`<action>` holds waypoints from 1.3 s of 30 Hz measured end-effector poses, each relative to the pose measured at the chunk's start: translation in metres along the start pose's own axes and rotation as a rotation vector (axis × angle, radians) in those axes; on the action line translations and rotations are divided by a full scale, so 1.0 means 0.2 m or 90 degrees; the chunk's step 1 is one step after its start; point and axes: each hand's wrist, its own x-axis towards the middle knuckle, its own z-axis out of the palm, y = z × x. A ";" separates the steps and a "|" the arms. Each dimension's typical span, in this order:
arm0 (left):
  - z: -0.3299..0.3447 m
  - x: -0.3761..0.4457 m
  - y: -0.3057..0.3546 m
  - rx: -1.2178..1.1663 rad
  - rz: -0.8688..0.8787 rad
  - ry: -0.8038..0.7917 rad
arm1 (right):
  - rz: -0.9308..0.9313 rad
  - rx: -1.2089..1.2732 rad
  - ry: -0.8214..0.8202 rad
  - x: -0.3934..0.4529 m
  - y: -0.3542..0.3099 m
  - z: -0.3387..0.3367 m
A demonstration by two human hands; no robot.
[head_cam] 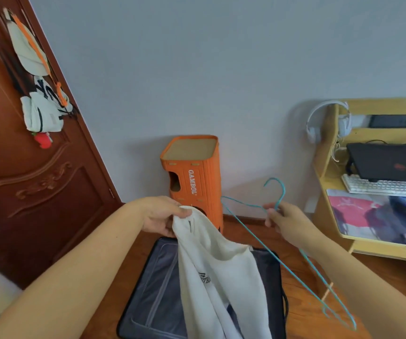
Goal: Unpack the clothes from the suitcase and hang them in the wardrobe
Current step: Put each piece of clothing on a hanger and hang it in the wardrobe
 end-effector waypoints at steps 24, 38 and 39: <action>0.45 -0.34 0.18 0.640 0.672 0.460 | -0.233 0.084 0.102 -0.22 -0.49 0.20; 0.39 -0.54 0.46 0.809 0.725 0.515 | -0.514 -0.064 0.405 -0.32 -0.49 0.15; 0.38 -0.54 0.45 0.778 0.739 0.516 | -0.541 -0.102 0.332 -0.39 -0.40 0.21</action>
